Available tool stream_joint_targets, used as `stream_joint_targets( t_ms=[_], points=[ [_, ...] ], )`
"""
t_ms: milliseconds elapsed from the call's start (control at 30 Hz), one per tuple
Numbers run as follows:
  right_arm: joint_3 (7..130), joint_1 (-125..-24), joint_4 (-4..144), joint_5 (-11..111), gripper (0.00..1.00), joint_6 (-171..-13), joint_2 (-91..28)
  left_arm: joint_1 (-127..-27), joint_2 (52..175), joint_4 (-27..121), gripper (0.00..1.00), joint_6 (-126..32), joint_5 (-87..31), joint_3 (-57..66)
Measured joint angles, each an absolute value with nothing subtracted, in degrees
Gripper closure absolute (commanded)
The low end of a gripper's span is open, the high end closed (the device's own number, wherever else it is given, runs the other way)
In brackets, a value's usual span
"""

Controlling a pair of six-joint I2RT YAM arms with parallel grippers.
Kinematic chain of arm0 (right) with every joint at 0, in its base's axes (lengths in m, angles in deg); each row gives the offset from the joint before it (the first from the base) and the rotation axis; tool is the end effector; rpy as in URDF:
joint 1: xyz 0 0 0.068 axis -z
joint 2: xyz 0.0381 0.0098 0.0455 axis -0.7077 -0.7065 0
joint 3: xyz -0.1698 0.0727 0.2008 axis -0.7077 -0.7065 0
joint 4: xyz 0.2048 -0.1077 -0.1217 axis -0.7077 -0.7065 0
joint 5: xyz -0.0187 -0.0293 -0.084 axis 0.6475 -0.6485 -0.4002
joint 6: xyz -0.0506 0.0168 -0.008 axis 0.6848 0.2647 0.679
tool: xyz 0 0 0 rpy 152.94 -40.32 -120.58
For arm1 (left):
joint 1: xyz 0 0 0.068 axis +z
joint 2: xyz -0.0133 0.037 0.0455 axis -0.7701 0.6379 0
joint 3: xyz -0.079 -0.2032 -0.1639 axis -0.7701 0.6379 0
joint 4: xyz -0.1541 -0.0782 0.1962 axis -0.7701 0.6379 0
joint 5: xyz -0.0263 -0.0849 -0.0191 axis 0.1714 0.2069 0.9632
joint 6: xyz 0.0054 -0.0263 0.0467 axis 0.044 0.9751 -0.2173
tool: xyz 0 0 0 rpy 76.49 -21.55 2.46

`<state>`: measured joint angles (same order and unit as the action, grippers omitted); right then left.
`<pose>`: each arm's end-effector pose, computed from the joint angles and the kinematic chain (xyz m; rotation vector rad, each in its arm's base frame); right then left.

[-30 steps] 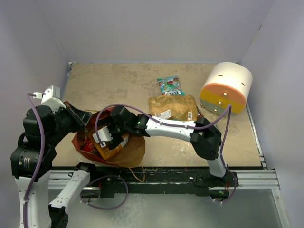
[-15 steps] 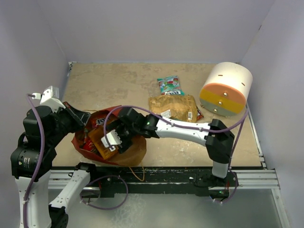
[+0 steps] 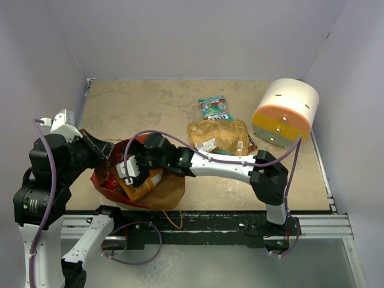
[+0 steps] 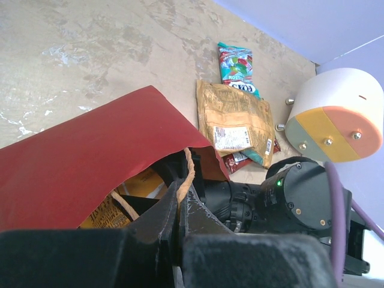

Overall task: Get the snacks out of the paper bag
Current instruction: Take out the snack from the paper bag.

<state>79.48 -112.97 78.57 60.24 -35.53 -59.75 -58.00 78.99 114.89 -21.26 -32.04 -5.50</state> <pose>0.1627 0.4306 0.2944 -1.6904 0.7636 0.5121 0.0618 -0.0109 0.4486 -0.4764 1.9776 -0.5707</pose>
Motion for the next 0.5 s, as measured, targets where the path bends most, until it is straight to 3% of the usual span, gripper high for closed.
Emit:
stream_joint_targets(
  t_ms=[500],
  points=[
    [78.1, -113.7, 89.8, 61.9, 0.01, -47.8, -61.6, -58.0, 80.0, 115.7, 1.0, -20.8, -32.4, -5.7]
  ],
)
